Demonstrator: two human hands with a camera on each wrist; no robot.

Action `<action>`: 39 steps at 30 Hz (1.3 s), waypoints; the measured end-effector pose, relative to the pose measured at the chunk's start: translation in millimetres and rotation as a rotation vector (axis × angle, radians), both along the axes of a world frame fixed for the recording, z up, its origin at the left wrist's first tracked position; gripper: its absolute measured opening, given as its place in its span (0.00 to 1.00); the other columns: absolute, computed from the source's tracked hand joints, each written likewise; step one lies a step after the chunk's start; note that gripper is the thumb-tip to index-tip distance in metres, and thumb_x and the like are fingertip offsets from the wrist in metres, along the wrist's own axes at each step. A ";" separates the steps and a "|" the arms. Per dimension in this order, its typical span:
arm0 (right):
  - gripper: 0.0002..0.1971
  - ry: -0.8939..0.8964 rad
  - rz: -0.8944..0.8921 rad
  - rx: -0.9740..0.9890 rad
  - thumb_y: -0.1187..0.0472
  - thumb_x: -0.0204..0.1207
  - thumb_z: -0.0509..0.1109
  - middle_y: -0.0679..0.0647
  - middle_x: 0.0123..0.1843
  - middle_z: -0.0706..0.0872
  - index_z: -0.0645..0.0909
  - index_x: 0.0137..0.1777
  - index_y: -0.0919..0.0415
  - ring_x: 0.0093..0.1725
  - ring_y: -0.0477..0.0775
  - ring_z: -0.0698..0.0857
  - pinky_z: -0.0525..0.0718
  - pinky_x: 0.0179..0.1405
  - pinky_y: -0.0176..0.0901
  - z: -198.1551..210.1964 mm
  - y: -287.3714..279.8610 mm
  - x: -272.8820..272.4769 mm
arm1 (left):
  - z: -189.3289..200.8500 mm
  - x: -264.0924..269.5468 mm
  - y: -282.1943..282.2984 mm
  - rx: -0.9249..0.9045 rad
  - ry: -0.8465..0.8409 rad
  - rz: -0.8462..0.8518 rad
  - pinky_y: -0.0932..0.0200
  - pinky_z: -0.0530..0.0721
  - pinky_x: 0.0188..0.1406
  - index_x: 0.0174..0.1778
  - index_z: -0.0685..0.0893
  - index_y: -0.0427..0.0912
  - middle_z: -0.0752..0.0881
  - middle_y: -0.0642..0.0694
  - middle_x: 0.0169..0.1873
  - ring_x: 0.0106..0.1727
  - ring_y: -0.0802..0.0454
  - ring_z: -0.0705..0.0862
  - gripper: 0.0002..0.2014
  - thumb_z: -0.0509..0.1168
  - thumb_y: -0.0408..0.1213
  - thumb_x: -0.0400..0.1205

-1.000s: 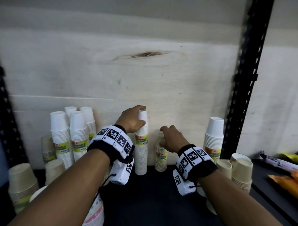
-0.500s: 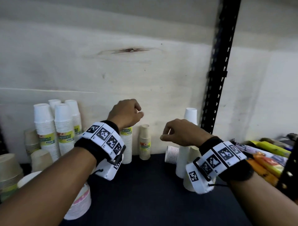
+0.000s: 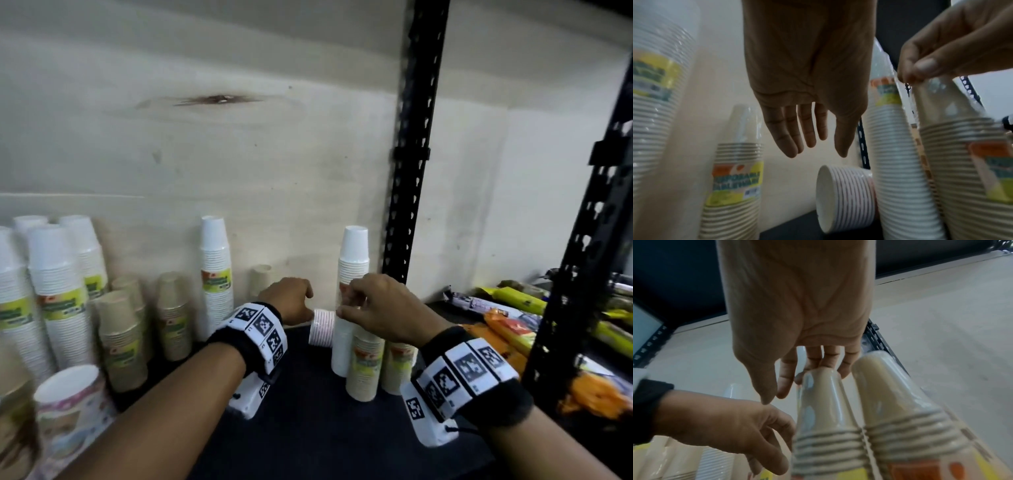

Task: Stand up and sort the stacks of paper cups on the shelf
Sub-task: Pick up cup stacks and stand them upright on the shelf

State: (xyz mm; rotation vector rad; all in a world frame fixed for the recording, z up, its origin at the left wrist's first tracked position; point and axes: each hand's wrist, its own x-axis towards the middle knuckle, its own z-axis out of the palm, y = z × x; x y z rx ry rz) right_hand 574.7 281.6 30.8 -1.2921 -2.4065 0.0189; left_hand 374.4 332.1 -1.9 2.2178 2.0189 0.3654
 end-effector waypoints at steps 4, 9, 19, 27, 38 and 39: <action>0.06 0.030 0.031 0.018 0.44 0.72 0.71 0.43 0.44 0.78 0.81 0.43 0.43 0.48 0.47 0.78 0.81 0.54 0.50 -13.6 4.9 5.9 | -17.9 12.1 24.8 -0.055 0.060 -0.068 0.53 0.75 0.70 0.76 0.71 0.50 0.75 0.47 0.73 0.73 0.48 0.75 0.34 0.75 0.43 0.74; 0.06 0.080 0.061 0.038 0.53 0.75 0.73 0.44 0.48 0.75 0.84 0.51 0.49 0.52 0.46 0.73 0.72 0.52 0.40 -21.1 6.3 9.5 | -31.9 22.9 40.6 -0.067 0.113 -0.142 0.56 0.77 0.63 0.71 0.77 0.47 0.81 0.44 0.68 0.69 0.45 0.79 0.27 0.74 0.38 0.75; 0.08 0.102 0.064 0.035 0.53 0.73 0.74 0.45 0.50 0.78 0.84 0.51 0.47 0.54 0.44 0.74 0.74 0.56 0.42 -27.2 13.6 8.3 | -43.3 4.2 29.7 -0.023 0.091 -0.117 0.52 0.78 0.63 0.70 0.77 0.45 0.76 0.41 0.64 0.64 0.42 0.80 0.34 0.80 0.44 0.69; 0.08 0.097 0.061 0.057 0.53 0.74 0.74 0.43 0.50 0.78 0.84 0.52 0.46 0.56 0.45 0.74 0.73 0.54 0.42 -29.7 10.2 5.4 | -60.8 -7.2 14.9 0.036 0.059 -0.052 0.53 0.77 0.63 0.71 0.77 0.44 0.79 0.40 0.65 0.67 0.43 0.79 0.31 0.76 0.48 0.73; 0.08 0.115 0.076 0.078 0.55 0.73 0.75 0.44 0.46 0.76 0.85 0.51 0.49 0.50 0.42 0.73 0.70 0.48 0.38 -30.2 12.7 9.2 | -77.3 -26.7 -12.9 0.080 -0.165 0.156 0.50 0.80 0.56 0.62 0.69 0.40 0.81 0.40 0.61 0.62 0.39 0.81 0.34 0.78 0.48 0.68; 0.08 0.114 0.076 0.074 0.55 0.73 0.75 0.44 0.46 0.76 0.85 0.51 0.49 0.50 0.42 0.73 0.72 0.49 0.39 -30.0 12.5 9.0 | -76.2 -30.1 -14.4 0.063 -0.188 0.188 0.51 0.79 0.55 0.64 0.69 0.39 0.81 0.40 0.62 0.63 0.39 0.81 0.36 0.78 0.49 0.68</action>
